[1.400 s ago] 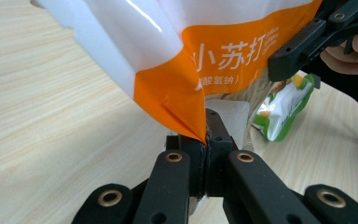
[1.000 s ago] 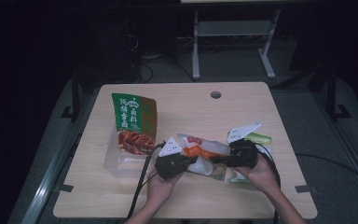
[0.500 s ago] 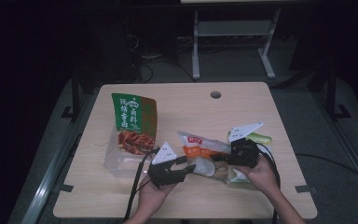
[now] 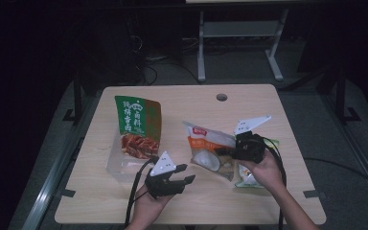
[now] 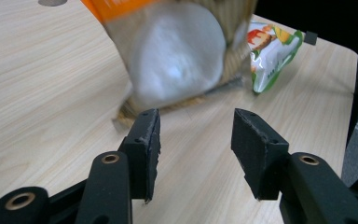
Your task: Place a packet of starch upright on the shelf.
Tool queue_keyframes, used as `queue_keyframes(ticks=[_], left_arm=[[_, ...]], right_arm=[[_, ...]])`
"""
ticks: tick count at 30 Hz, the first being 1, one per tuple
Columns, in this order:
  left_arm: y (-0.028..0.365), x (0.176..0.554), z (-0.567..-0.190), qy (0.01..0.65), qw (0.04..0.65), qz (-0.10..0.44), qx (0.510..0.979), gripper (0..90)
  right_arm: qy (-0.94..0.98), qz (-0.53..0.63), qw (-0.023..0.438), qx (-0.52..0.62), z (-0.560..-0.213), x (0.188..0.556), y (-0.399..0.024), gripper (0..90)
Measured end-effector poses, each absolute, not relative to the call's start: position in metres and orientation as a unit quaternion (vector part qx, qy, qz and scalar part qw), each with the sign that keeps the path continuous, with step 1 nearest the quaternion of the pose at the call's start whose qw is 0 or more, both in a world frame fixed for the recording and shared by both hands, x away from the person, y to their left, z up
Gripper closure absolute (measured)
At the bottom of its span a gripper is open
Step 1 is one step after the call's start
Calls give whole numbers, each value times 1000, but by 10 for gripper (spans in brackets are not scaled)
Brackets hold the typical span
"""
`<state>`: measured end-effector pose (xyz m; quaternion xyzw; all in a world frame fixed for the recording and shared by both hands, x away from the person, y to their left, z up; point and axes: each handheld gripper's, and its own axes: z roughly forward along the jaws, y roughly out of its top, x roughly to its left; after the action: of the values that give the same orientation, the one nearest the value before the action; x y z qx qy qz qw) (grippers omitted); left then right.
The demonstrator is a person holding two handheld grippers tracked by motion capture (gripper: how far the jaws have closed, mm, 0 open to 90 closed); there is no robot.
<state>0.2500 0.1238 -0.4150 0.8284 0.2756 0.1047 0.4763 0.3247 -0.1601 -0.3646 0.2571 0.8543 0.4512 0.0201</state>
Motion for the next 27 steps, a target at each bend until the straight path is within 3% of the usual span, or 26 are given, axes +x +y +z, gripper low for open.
queue_keyframes(ticks=[14, 27], left_arm=[[132, 243, -417, 255, 485, 92, 832, 395], [130, 245, -423, 239, 485, 76, 838, 373]], right_arm=[[854, 457, 30, 247, -329, 373, -125, 900], [849, 474, 32, 230, -310, 414, -74, 900]])
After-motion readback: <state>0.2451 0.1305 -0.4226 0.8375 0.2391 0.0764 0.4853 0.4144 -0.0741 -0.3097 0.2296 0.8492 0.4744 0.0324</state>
